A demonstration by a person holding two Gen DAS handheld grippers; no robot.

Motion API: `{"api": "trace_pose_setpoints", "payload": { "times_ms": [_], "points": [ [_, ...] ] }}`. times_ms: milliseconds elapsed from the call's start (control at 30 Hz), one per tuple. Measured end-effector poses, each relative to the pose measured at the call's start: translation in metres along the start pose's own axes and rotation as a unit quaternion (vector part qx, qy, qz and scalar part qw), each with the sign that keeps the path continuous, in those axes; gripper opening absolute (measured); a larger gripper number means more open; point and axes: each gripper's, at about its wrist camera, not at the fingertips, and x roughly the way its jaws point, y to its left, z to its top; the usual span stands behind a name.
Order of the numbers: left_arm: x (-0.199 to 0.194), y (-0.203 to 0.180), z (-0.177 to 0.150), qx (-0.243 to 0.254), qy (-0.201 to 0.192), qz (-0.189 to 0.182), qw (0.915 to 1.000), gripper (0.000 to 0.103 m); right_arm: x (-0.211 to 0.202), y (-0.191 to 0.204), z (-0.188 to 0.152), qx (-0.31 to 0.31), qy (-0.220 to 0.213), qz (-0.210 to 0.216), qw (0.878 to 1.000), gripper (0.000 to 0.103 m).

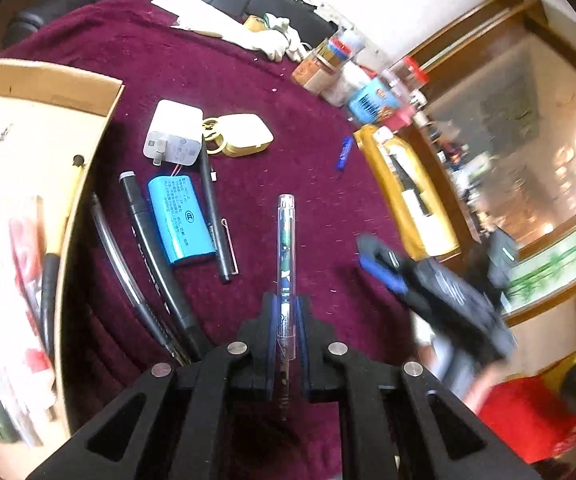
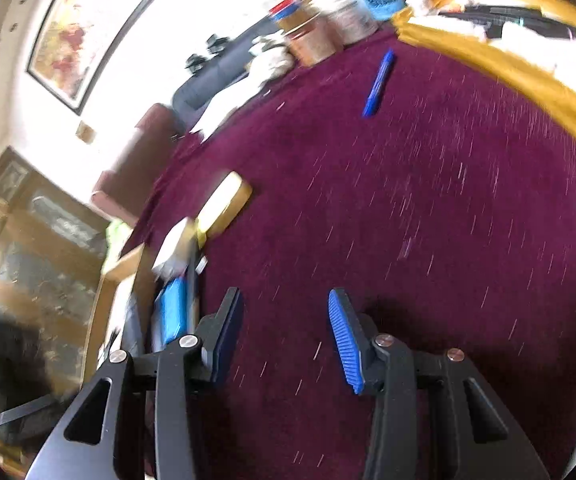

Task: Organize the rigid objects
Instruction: 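Grasp the blue marker with the right tool while the left grasps a patterned clear pen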

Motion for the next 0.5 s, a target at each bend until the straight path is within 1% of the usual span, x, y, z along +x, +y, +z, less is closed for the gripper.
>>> {"api": "trace_pose_setpoints", "payload": {
  "times_ms": [133,233,267,333,433,500],
  "points": [
    [-0.023,0.01,-0.006,0.0,-0.012,0.001,0.9999,0.008,0.022,-0.007,0.059,0.015,-0.012,-0.051,0.999,0.043],
    [-0.04,0.019,-0.007,-0.012,-0.016,-0.014,0.9997,0.007,0.044,-0.016,0.099,0.029,-0.014,-0.083,0.996,0.043],
    [-0.045,0.023,-0.007,-0.013,-0.02,-0.015,0.9996,0.007,0.053,-0.021,0.114,0.04,-0.014,-0.093,0.995,0.043],
    [-0.058,0.028,-0.009,-0.01,-0.039,-0.011,0.9991,0.007,0.069,-0.024,0.139,0.034,-0.016,-0.114,0.993,0.043],
    [-0.077,0.039,-0.013,-0.009,-0.065,0.01,0.9978,0.008,0.092,-0.031,0.169,0.04,-0.011,-0.152,0.988,0.043],
    [-0.081,0.043,-0.013,-0.014,-0.066,0.004,0.9977,0.007,0.107,-0.036,0.183,0.049,0.001,-0.164,0.985,0.042]
  ]
}}
